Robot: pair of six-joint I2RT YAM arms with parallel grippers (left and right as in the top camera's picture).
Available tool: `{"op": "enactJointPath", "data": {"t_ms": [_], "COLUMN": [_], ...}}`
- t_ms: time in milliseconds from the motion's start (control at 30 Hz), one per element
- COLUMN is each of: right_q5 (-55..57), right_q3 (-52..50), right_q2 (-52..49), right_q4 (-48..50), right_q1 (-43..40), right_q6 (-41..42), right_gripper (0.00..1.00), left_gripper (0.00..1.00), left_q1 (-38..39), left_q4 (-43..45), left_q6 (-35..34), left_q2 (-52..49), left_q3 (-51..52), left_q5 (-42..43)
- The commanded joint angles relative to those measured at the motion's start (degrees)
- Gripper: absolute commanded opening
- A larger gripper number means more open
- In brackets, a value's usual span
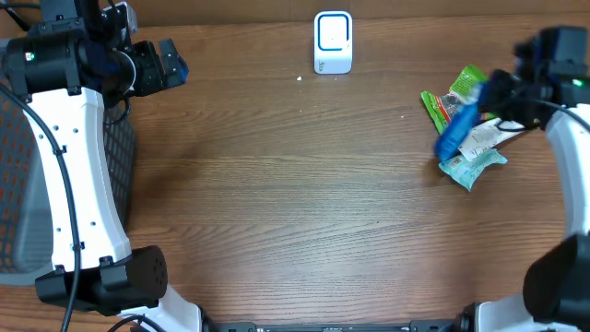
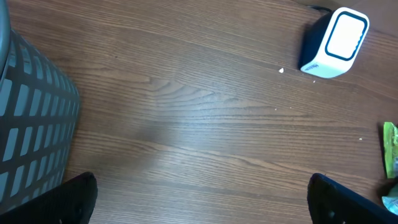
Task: Scan the item barcode
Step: 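Carry the blue packet right and drop it onto the item pile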
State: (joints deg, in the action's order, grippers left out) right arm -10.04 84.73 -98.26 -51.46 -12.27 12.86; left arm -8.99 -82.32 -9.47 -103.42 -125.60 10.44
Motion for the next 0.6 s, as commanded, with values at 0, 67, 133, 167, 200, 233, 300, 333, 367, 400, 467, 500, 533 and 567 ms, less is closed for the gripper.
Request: {"op": "enactJointPath", "data": {"t_ms": [0, 67, 133, 167, 200, 233, 300, 333, 367, 400, 467, 500, 533, 567], "right_q5": [-0.37, -3.39, -10.23, -14.12, -16.24, -19.12, -22.91, -23.65, -23.76, -23.74, -23.63, -23.52, -23.52, -23.56], "right_q3": [-3.45, -3.69, -3.58, -2.69, -1.84, -0.63, 1.62, 2.71, 4.00, 4.98, 5.07, 5.07, 5.07, 5.07], "right_q2": [-2.34, -3.41, -3.41, -2.84, -2.29, -1.16, 2.47, 4.68, 7.72, 12.13, 18.12, 21.38, 25.97, 28.04], "right_q4": [6.40, 9.01, 11.37, 11.80, 11.74, 11.30, 9.05, 7.32, 4.90, 2.01, -1.01, -3.02, -6.32, -8.22], "right_q1": [-4.11, -5.88, -6.71, -6.88, -6.86, -6.86, -6.86, -6.86, -6.67, -6.25, -5.62, -5.35, -5.35, -5.35], "right_q6": [3.76, 4.37, 4.31, 4.33, 4.35, 4.35, 4.33, 4.33, 4.15, 2.58, 0.11, -1.03, -1.11, -1.03], "right_gripper": [0.04, 0.32, 0.50, 0.58, 0.61, 0.68, 1.00, 1.00, 1.00, 1.00, 1.00, 1.00, 1.00, 1.00], "left_gripper": [1.00, 1.00, 1.00, 1.00, 1.00, 1.00, 1.00, 1.00, 1.00, 0.99, 1.00, 1.00, 1.00, 1.00], "left_q1": [0.39, 0.37, 0.37, 0.39, 0.39, 0.39, 0.39, 0.39, 0.39, 0.39, 0.39, 0.39, 0.39, 0.39], "left_q4": [0.04, 0.04, 0.02, 0.02, 0.04, 0.02, 0.02, 0.02, 0.04, 0.04, 0.02, 0.02, 0.04, 0.04], "left_q6": [0.44, 0.44, 0.46, 0.44, 0.46, 0.46, 0.46, 0.44, 0.46, 0.46, 0.46, 0.44, 0.44, 0.44], "left_q2": [-0.02, -0.02, -0.02, -0.02, -0.02, -0.02, -0.02, -0.02, -0.02, -0.02, -0.02, -0.02, -0.02, -0.02], "left_q3": [0.04, 0.04, 0.04, 0.04, 0.04, 0.04, 0.04, 0.04, 0.04, 0.04, 0.04, 0.04, 0.04, 0.04], "left_q5": [-0.33, -0.33, -0.35, -0.33, -0.35, -0.33, -0.33, -0.35, -0.33, -0.35, -0.33, -0.35, -0.33, -0.33]}}
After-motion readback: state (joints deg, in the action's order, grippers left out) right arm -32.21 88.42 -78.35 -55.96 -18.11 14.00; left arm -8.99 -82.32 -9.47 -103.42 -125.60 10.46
